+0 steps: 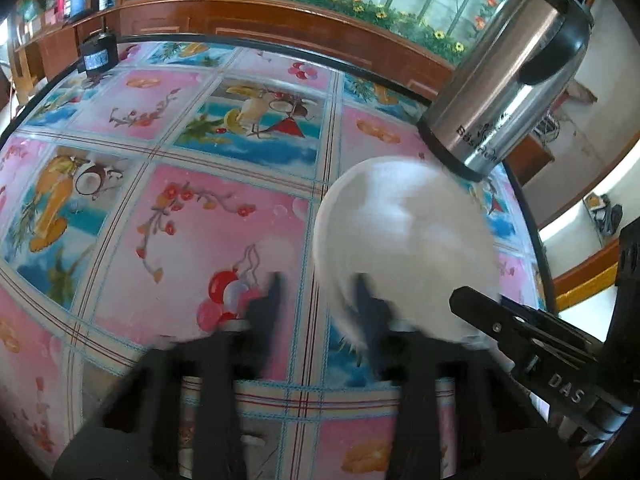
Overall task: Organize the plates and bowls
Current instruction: 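Close both tools on the rim of the white bowl, then lift the white bowl with both tools and carry it over the stack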
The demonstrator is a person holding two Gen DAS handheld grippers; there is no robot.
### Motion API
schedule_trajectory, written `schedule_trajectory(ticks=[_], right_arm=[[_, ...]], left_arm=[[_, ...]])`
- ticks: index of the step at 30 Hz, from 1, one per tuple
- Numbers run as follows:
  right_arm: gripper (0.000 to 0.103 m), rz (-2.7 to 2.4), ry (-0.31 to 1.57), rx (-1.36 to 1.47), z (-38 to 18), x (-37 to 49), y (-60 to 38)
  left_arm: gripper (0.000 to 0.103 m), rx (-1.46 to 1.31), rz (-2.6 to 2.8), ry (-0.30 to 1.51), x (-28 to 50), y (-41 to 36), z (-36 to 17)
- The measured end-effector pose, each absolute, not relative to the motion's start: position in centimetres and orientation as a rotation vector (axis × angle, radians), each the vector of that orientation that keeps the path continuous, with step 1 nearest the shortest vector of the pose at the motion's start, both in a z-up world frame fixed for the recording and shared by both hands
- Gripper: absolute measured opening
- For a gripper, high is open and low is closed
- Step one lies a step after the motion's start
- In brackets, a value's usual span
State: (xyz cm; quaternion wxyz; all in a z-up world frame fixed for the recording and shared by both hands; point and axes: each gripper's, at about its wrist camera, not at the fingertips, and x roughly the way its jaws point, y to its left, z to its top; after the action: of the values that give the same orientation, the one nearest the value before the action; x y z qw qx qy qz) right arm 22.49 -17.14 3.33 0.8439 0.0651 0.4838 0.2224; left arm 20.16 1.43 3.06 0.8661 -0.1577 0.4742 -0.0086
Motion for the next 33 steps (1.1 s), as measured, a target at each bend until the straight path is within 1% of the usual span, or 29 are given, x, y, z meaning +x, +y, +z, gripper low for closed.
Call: schedule_trajectory(ticks=[1, 2, 3, 4, 12, 23, 33], right_arm=[[0.028, 0.476, 1.022, 0.145, 3.3, 22.3, -17.2], [0.028, 0.48, 1.023, 0.151, 3.2, 22.0, -17.3], [0.028, 0.484, 1.029, 0.156, 3.1, 21.8, -17.4], [0.027, 0.488, 1.031, 0.161, 3.1, 21.5, -17.4], [0.026, 0.506, 1.042, 0.111, 3.6, 16.8, -16.7], [0.027, 0.526, 1.052, 0.037, 3.4, 6.0, -14.4], [0.027, 0.419, 1.084, -0.06, 2.9, 6.3, -13.6]], left_arm=[[0.021, -0.33, -0.028, 1.002, 20.2, 1.4, 3.0], [0.019, -0.338, -0.039, 1.011, 20.1, 1.4, 3.0], [0.014, -0.347, -0.048, 1.017, 20.1, 1.4, 2.9], [0.014, -0.355, -0.057, 1.024, 19.9, 1.4, 3.0], [0.014, -0.332, -0.112, 1.043, 15.2, 1.6, 4.4], [0.014, -0.244, -0.188, 1.098, 4.0, 3.2, 4.1], [0.014, -0.204, -0.186, 1.105, 1.3, 3.9, 3.5]])
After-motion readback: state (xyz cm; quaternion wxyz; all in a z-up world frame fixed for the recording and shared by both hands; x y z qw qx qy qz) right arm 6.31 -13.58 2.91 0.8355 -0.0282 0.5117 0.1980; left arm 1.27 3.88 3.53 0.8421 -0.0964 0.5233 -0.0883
